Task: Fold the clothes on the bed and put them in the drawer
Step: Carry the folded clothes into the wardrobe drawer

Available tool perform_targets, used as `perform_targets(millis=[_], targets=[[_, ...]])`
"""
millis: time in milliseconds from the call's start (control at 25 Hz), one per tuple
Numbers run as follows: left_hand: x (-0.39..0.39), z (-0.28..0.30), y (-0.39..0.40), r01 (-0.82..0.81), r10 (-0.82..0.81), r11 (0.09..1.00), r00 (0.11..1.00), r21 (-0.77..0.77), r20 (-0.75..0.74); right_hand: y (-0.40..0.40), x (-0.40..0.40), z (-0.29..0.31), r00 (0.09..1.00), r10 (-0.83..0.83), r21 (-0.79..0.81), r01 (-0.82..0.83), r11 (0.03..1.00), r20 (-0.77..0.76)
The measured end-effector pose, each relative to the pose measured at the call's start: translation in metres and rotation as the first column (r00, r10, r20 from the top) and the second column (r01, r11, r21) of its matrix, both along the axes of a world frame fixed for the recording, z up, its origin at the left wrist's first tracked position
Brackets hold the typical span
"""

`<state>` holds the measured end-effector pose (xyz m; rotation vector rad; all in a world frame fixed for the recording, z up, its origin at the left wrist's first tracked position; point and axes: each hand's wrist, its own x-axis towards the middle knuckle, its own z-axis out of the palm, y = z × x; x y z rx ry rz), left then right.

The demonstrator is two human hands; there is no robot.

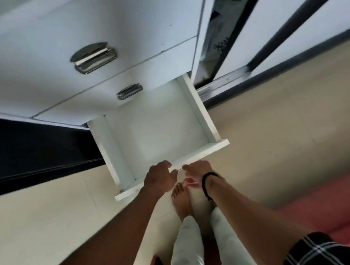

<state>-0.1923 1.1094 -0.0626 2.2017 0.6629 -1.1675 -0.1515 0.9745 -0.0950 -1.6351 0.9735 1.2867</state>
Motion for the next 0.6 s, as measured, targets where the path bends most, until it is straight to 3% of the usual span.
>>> perform_targets(millis=[120, 240, 440, 600], targets=[[0.035, 0.043, -0.034, -0.085, 0.091, 0.992, 0.994, -0.089, 0.064, -0.052, 0.012, 0.04, 0.994, -0.065, 0.018, 0.064, 0.998, 0.09], [0.072, 0.086, -0.076, -0.031, 0.05, 0.986, 0.993, -0.167, 0.109, -0.117, 0.023, 0.077, 0.957, -0.231, 0.038, 0.228, 0.973, 0.175], [0.141, 0.144, -0.183, 0.247, -0.211, 0.958, 0.95, -0.144, 0.229, -0.241, 0.039, 0.128, 0.867, -0.399, 0.062, 0.399, 0.915, 0.299], [0.189, 0.17, -0.326, 0.442, -0.399, 0.885, 0.881, -0.147, 0.253, -0.371, 0.04, 0.144, 0.757, -0.534, 0.004, 0.575, 0.818, 0.376]])
